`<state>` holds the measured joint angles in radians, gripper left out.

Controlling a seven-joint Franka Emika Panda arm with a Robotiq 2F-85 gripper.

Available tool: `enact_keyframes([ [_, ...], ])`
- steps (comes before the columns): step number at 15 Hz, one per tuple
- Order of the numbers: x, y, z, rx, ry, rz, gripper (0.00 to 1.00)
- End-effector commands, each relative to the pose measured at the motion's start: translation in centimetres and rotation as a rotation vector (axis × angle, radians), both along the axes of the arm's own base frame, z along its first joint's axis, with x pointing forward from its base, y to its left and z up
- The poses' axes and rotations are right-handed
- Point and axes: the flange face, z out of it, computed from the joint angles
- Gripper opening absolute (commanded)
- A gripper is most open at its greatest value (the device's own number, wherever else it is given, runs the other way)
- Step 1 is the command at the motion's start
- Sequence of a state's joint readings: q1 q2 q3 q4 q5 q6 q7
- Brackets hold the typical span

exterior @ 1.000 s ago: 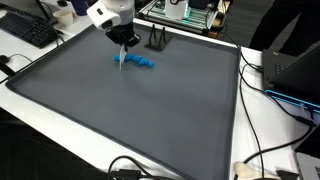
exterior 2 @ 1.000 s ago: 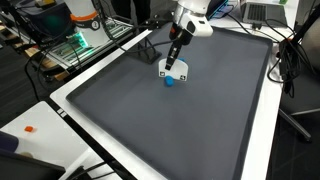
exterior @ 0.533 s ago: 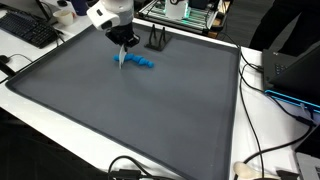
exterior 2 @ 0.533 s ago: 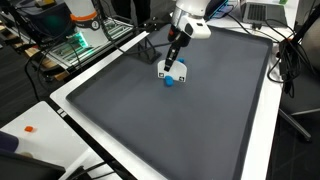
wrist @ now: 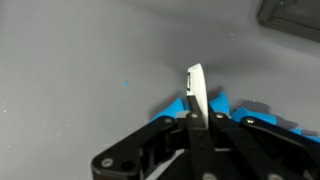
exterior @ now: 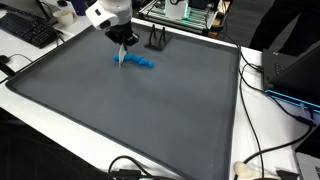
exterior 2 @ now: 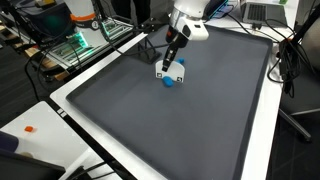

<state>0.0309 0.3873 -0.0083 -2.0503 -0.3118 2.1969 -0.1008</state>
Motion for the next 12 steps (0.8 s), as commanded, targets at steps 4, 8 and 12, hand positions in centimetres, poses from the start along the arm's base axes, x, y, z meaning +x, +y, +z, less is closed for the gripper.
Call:
enact_keyframes([
  [4, -1.9, -1.1, -1.4, 0.026, 0.089, -0.004, 0.01],
  [8, -2.1, -1.2, -0.9, 0.037, 0.112, -0.002, 0.01],
  [12, -2.0, -1.5, 0.0, 0.053, 0.090, -0.027, 0.01],
])
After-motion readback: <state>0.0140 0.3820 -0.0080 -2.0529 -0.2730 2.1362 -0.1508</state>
